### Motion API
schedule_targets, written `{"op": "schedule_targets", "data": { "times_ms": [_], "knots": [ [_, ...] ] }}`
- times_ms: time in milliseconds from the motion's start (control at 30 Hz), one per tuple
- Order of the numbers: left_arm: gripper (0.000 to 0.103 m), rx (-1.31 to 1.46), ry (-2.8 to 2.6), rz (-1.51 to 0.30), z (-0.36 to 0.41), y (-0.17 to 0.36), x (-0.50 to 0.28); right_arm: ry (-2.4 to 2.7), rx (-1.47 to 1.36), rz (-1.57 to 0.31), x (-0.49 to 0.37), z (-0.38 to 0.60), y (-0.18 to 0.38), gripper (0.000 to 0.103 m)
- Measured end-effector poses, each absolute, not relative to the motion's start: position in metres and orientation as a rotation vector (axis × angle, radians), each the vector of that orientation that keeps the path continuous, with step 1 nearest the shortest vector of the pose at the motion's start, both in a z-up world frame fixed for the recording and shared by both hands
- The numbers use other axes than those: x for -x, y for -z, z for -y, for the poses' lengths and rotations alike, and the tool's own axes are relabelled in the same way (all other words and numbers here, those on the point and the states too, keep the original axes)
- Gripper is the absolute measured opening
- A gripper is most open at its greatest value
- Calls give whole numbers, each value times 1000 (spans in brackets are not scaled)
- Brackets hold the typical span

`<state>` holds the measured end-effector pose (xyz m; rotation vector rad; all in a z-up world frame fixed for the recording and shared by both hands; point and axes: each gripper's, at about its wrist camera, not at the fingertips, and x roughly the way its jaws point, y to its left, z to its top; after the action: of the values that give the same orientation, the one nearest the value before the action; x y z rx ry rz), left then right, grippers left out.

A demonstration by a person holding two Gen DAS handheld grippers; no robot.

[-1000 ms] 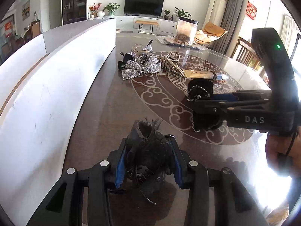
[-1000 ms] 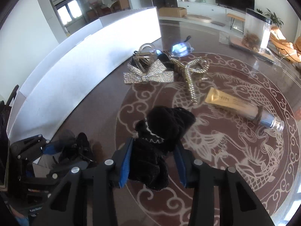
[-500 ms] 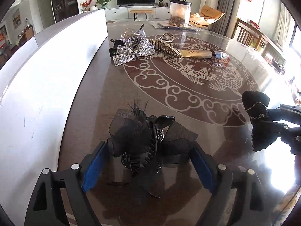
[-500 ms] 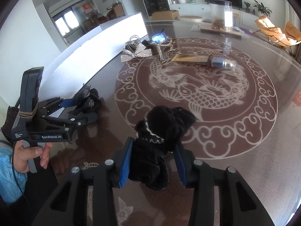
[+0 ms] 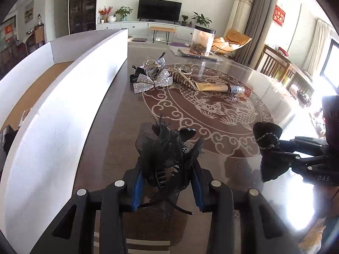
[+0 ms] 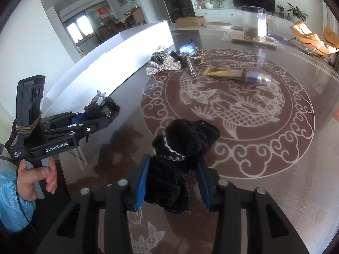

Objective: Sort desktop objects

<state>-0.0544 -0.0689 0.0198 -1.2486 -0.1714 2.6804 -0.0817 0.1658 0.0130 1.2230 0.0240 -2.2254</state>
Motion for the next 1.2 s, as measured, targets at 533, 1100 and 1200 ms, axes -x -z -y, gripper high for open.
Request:
{"op": "schedule_targets", "data": {
  "times_ms": [533,1100,1200],
  "knots": [
    [39,1351,-3061,399,293,-105,46,1934,-815,-180,87,92,-142,43],
    [81,1352,-3131,368,285,-84,27,1957,-850,-221,74,116,-84,102],
    [83,1263,-3135,292,248,-101,27,2079,-841,-165,82,58,-78,103]
  ]
}}
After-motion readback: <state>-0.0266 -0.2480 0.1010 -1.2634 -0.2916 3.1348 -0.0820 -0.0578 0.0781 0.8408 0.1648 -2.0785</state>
